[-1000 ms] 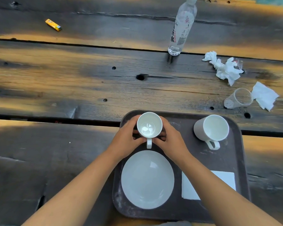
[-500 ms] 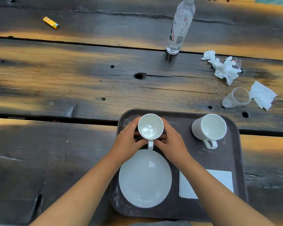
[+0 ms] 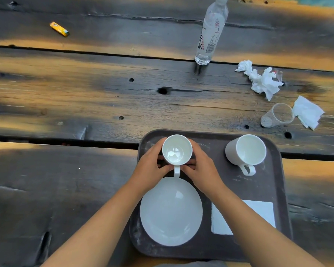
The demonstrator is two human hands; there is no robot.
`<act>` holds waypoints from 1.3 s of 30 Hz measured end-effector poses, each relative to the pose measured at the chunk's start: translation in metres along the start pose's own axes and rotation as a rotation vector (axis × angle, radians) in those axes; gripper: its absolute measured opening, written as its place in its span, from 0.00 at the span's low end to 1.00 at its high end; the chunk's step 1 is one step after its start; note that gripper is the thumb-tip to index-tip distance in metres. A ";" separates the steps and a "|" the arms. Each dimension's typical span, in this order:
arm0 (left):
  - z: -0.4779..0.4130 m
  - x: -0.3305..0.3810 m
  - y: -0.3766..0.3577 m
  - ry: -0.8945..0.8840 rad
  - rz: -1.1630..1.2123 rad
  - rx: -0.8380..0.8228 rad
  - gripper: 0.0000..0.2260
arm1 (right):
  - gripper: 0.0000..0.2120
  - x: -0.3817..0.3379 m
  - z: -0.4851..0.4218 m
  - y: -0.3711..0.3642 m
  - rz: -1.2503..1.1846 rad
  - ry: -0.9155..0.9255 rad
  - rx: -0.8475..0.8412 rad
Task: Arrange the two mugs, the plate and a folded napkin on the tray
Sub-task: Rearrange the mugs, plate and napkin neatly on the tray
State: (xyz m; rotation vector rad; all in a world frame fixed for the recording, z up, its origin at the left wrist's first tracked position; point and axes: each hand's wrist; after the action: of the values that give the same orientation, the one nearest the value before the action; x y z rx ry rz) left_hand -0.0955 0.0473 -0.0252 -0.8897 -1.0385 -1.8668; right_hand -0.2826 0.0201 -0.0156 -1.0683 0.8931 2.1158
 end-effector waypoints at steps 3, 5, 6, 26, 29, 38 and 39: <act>0.001 -0.002 0.004 0.059 -0.027 -0.020 0.38 | 0.40 -0.001 0.002 0.004 0.081 -0.038 -0.034; 0.006 -0.002 0.007 0.128 -0.030 -0.029 0.40 | 0.41 -0.002 0.006 0.007 0.126 -0.085 -0.054; 0.008 -0.002 0.008 0.152 -0.036 -0.030 0.39 | 0.40 -0.002 0.009 0.008 0.148 -0.109 -0.061; 0.099 0.039 -0.072 0.212 -0.370 0.059 0.12 | 0.20 0.034 0.122 0.050 0.305 -0.206 -0.133; 0.092 0.054 -0.093 0.189 -0.409 0.051 0.12 | 0.16 0.048 0.135 0.071 0.306 -0.188 -0.108; 0.048 0.098 -0.132 0.100 -0.474 -0.006 0.11 | 0.14 0.078 0.153 0.129 0.222 -0.244 0.015; 0.043 0.101 -0.134 0.101 -0.458 -0.002 0.12 | 0.14 0.079 0.152 0.135 0.215 -0.245 0.025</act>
State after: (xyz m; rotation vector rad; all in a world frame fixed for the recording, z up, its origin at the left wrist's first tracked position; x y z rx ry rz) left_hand -0.2489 0.1005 0.0351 -0.5802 -1.2533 -2.2606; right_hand -0.4894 0.0745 0.0257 -0.7056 0.9449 2.3427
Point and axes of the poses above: each hand's wrist, its own z-axis away from the middle knuckle, its own y-axis out of the back of the hand, x = y × z, and after that the axes turned 12 degrees about -x, right-handed
